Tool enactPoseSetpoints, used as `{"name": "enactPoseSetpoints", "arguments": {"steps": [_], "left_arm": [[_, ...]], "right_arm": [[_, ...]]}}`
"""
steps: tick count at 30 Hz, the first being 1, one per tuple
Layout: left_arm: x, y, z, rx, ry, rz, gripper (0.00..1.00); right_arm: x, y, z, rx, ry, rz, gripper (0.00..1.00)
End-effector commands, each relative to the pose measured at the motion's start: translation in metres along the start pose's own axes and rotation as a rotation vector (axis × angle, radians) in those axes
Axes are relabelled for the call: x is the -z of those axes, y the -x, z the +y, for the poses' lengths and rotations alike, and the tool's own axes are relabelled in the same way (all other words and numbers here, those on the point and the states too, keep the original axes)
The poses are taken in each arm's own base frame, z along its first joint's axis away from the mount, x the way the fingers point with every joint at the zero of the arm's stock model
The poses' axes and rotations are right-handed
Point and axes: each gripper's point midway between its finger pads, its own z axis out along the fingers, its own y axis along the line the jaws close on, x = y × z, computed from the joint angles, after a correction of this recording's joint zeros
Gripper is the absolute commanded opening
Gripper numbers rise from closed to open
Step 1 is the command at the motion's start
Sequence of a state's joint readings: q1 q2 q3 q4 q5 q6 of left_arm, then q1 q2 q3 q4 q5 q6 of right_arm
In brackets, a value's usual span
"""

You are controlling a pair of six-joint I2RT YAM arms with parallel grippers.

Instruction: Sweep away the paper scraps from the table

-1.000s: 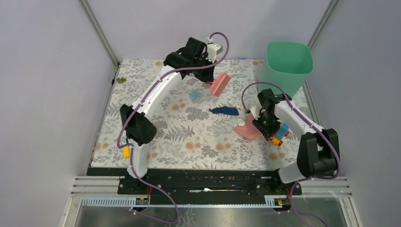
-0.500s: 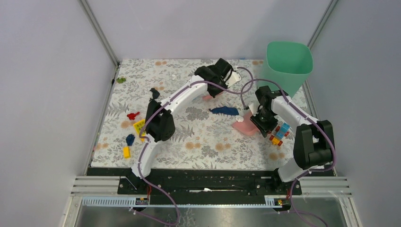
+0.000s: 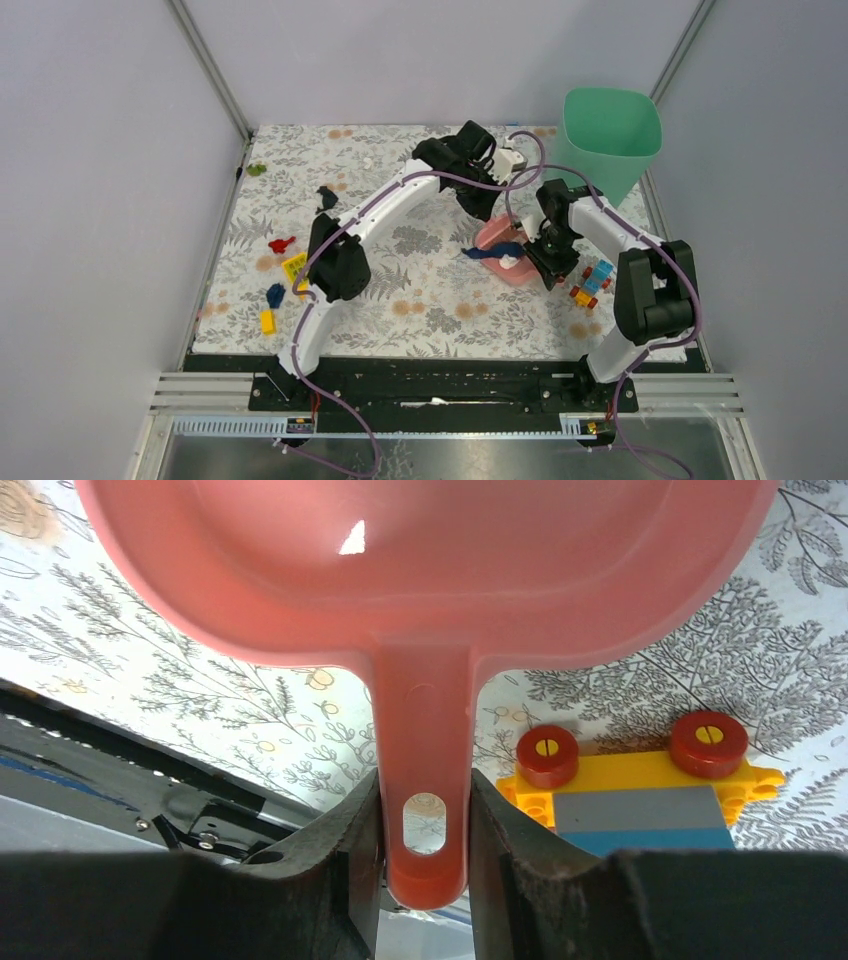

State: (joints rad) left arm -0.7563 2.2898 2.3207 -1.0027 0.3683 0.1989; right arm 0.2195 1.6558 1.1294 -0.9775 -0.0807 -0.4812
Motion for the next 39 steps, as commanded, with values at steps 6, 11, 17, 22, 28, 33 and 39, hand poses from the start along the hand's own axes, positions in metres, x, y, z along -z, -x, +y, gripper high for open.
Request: {"name": "enactPoseSetpoints", "arguments": {"steps": [6, 11, 17, 22, 28, 33, 39], "left_arm": [[0.08, 0.047, -0.029, 0.106, -0.099, -0.199, 0.0], [0.108, 0.044, 0.005, 0.172, -0.017, -0.238, 0.0], [0.134, 0.02, 0.056, 0.101, 0.235, -0.174, 0.0], [0.138, -0.021, 0.093, 0.085, 0.465, -0.01, 0.0], [0.118, -0.06, 0.086, 0.164, 0.43, 0.111, 0.0], [0.089, -0.069, 0.052, 0.245, 0.263, 0.135, 0.0], [0.066, -0.051, 0.0, 0.305, 0.027, 0.097, 0.0]], "right_arm": [[0.012, -0.002, 0.033, -0.032, 0.136, -0.082, 0.0], [0.016, -0.004, 0.04, -0.023, 0.151, -0.128, 0.0], [0.011, -0.014, 0.034, -0.013, 0.125, -0.074, 0.0], [0.012, -0.025, 0.014, 0.043, 0.029, -0.007, 0.0], [0.016, -0.026, -0.008, 0.087, -0.089, 0.04, 0.0], [0.014, -0.022, -0.015, 0.151, -0.153, 0.06, 0.0], [0.01, -0.009, -0.006, 0.175, -0.129, 0.036, 0.0]]}}
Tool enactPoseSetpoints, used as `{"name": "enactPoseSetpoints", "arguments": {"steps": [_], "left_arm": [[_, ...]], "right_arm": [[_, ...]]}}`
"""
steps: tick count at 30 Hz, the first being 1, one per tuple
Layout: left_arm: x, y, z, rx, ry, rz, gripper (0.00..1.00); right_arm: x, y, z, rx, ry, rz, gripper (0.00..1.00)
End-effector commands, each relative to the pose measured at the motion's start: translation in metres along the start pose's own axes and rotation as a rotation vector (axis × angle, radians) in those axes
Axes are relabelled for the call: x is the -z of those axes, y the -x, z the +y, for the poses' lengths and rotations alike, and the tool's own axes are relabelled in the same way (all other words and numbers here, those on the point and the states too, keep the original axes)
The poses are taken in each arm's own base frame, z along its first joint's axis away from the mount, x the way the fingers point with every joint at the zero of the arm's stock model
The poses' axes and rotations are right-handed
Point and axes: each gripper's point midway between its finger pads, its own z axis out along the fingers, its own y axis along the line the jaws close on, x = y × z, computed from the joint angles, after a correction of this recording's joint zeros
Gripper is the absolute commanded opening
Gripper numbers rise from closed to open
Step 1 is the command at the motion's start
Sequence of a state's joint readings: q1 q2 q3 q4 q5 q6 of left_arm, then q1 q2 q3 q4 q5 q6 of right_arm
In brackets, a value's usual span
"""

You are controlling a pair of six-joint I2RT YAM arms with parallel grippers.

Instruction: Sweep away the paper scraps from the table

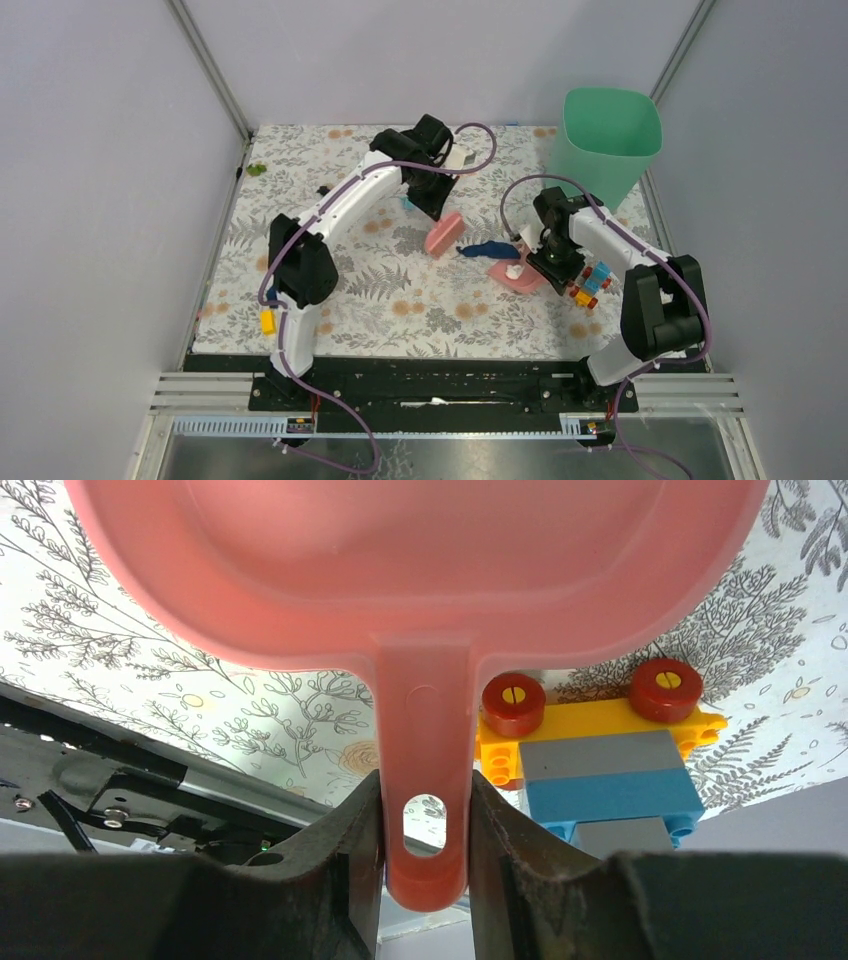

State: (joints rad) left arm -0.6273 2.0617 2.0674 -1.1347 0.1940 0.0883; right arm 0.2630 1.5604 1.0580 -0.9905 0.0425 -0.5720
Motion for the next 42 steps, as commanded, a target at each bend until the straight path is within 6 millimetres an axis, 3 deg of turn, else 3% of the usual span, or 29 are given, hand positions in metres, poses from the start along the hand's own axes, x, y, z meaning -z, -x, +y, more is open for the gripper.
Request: {"name": "enactPoseSetpoints", "arguments": {"steps": [1, 5, 8, 11, 17, 21, 25, 34, 37, 42], "left_arm": [[-0.001, 0.013, -0.059, 0.031, -0.221, -0.031, 0.0], [0.005, 0.027, -0.082, 0.003, -0.308, -0.07, 0.0], [0.021, 0.034, -0.087, -0.003, -0.35, -0.107, 0.0], [0.03, 0.031, -0.074, 0.029, -0.355, -0.119, 0.0], [0.055, 0.015, -0.025, 0.12, -0.361, -0.123, 0.0], [0.09, 0.009, -0.016, 0.129, -0.399, -0.167, 0.0], [0.117, 0.008, -0.009, 0.023, -0.335, -0.213, 0.0], [0.091, 0.045, 0.132, -0.162, 0.368, -0.159, 0.0], [0.078, 0.051, 0.162, -0.218, 0.489, -0.113, 0.0], [0.054, 0.052, 0.186, -0.297, 0.579, -0.062, 0.0]], "right_arm": [[0.001, 0.017, 0.0, 0.038, -0.01, -0.017, 0.0], [0.0, 0.033, 0.015, 0.026, 0.042, -0.049, 0.0], [0.005, 0.04, 0.023, 0.015, 0.075, -0.084, 0.0], [0.011, 0.043, 0.026, 0.007, 0.089, -0.115, 0.0], [0.015, 0.047, 0.039, -0.02, 0.129, -0.196, 0.0], [0.003, 0.043, 0.042, -0.029, 0.122, -0.217, 0.0], [0.001, 0.041, 0.041, -0.05, 0.121, -0.179, 0.0], [0.014, 0.034, 0.036, -0.058, 0.116, -0.098, 0.0], [0.011, 0.033, 0.035, -0.075, 0.116, -0.062, 0.0], [0.005, 0.039, 0.028, -0.096, 0.093, -0.051, 0.0]]}}
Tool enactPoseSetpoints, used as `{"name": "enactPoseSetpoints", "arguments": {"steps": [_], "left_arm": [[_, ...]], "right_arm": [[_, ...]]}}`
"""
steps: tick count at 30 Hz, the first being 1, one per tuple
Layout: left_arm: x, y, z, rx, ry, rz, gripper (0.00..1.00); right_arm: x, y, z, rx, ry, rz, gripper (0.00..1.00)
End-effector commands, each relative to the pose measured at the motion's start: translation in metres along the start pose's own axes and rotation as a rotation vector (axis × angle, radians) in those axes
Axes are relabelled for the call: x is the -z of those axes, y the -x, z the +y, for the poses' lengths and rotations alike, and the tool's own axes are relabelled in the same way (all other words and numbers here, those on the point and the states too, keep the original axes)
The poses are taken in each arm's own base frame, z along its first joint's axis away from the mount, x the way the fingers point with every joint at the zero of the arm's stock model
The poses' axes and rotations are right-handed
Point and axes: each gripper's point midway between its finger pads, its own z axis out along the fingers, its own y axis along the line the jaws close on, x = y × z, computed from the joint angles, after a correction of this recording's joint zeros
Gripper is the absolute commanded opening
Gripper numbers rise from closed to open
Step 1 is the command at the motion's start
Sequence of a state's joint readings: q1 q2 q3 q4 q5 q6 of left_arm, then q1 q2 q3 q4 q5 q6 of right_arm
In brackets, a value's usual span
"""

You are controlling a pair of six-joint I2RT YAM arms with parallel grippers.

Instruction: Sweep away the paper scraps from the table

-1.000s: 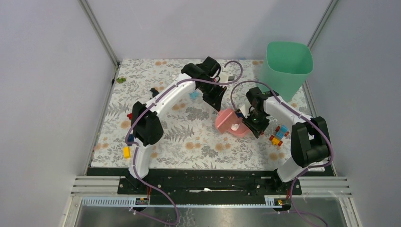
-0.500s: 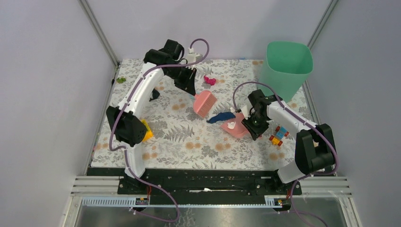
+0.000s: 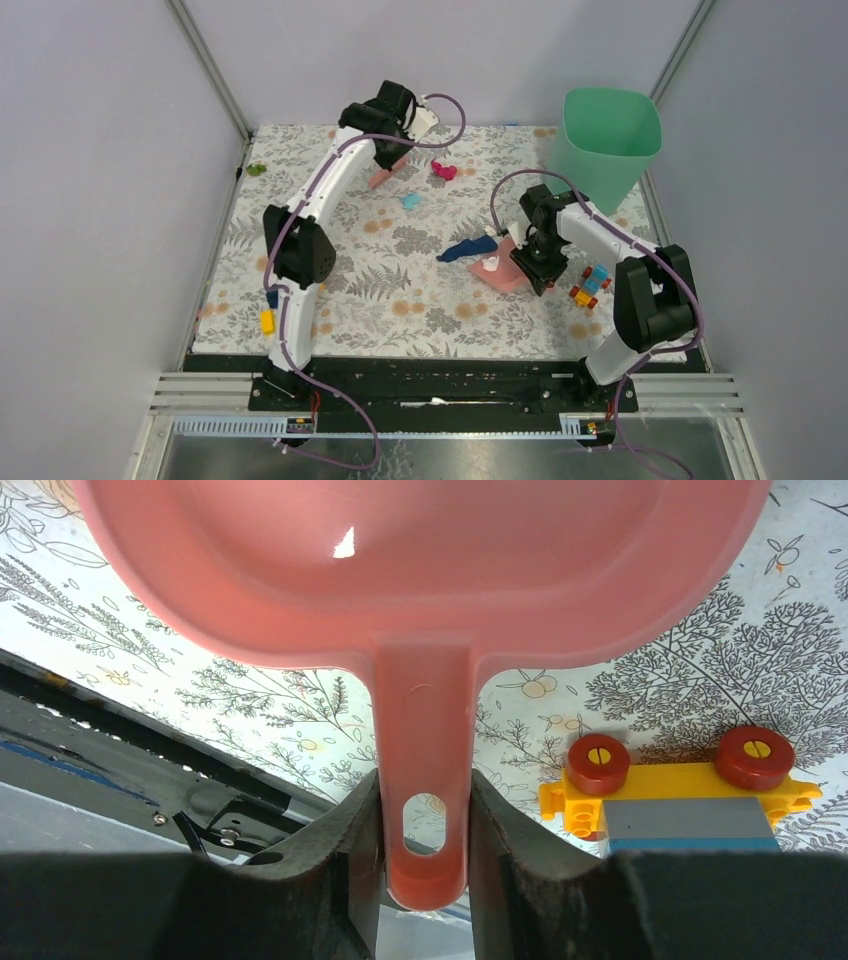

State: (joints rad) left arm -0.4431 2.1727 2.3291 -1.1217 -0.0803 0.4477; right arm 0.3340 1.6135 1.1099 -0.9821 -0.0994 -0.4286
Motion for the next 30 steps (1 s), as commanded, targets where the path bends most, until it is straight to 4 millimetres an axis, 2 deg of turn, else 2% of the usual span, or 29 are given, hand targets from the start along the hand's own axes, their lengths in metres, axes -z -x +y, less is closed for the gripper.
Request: {"name": "enactPoseSetpoints", "arguments": {"steps": [1, 6, 10, 14, 19, 25, 30], "left_arm": [[-0.014, 0.005, 0.032, -0.104, 0.169, 0.014, 0.0], [-0.038, 0.003, 0.004, -0.091, 0.08, 0.031, 0.0], [-0.038, 0.002, -0.031, -0.034, -0.047, 0.031, 0.0], [-0.03, -0.002, -0.06, 0.052, -0.17, 0.042, 0.0], [-0.018, 0.0, -0.094, 0.193, -0.333, 0.046, 0.0], [0.001, 0.005, -0.146, 0.272, -0.541, 0.046, 0.0], [0.025, 0.025, -0.173, 0.297, -0.685, -0.007, 0.0]], "right_arm": [[0.005, 0.008, -0.006, -0.025, -0.035, 0.01, 0.0], [0.003, 0.018, -0.022, -0.017, -0.095, 0.013, 0.0], [-0.007, 0.02, -0.039, 0.035, -0.174, 0.027, 0.0], [-0.015, 0.026, -0.044, 0.09, -0.194, 0.032, 0.0], [-0.014, 0.038, -0.037, 0.185, -0.173, 0.025, 0.0], [-0.017, 0.055, -0.027, 0.181, -0.108, 0.009, 0.0], [-0.021, 0.072, 0.0, 0.162, 0.002, -0.017, 0.0]]}}
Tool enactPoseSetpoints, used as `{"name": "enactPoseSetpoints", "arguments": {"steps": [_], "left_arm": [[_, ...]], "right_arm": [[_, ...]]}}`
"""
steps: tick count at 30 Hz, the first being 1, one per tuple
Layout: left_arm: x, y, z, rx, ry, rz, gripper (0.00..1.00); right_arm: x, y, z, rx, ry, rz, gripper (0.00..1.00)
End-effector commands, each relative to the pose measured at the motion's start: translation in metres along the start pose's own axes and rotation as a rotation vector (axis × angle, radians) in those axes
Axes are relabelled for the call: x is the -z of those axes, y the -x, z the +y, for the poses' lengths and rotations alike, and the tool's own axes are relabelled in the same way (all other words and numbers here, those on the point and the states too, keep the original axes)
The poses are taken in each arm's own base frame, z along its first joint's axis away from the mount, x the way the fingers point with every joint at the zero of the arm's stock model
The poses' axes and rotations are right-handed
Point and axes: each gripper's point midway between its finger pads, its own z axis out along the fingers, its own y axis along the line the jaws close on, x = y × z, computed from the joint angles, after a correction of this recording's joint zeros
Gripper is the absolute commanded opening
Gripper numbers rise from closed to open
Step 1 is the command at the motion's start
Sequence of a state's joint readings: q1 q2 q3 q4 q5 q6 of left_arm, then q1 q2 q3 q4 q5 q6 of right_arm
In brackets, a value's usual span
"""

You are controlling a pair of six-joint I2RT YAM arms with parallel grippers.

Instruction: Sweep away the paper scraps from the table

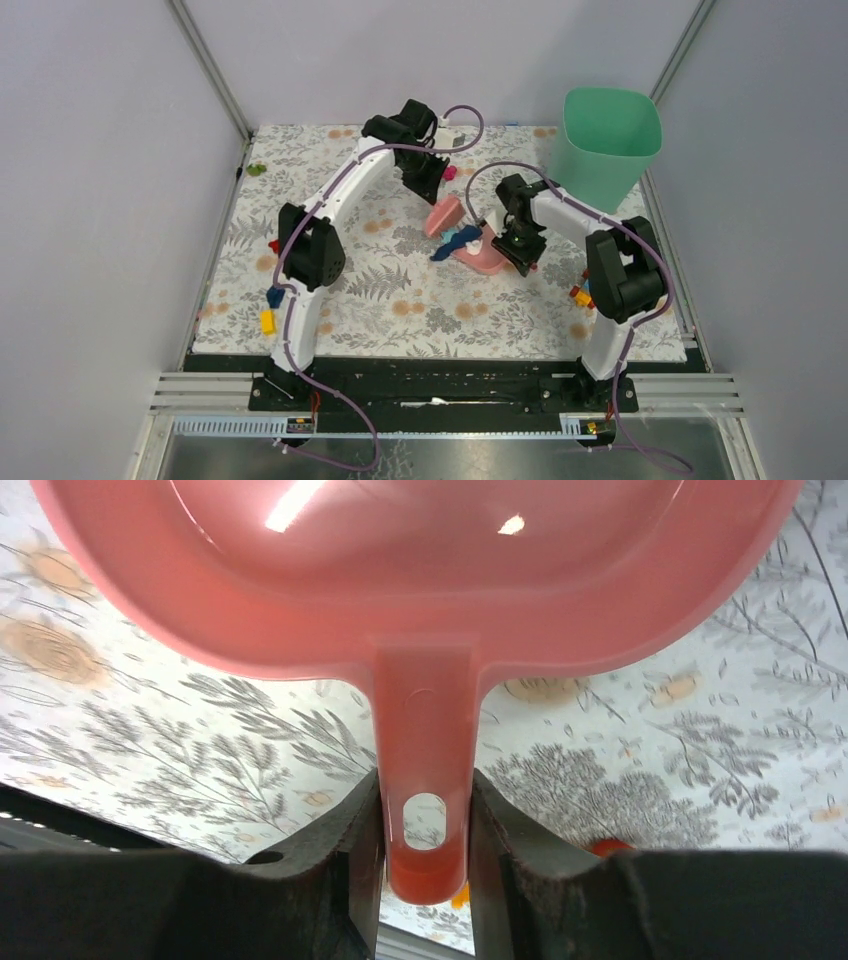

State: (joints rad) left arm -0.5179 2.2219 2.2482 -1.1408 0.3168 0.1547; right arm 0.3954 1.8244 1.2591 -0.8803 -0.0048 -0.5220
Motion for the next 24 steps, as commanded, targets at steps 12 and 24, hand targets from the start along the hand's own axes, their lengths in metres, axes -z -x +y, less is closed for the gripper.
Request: {"name": "enactPoseSetpoints", "arguments": {"steps": [12, 24], "left_arm": [[0.06, -0.014, -0.1, 0.143, -0.35, -0.014, 0.0], [0.119, 0.009, -0.101, 0.03, -0.387, -0.187, 0.0]], "right_arm": [[0.027, 0.03, 0.058, -0.01, 0.194, -0.184, 0.0], [0.031, 0.016, 0.075, 0.009, 0.185, -0.361, 0.0]]}}
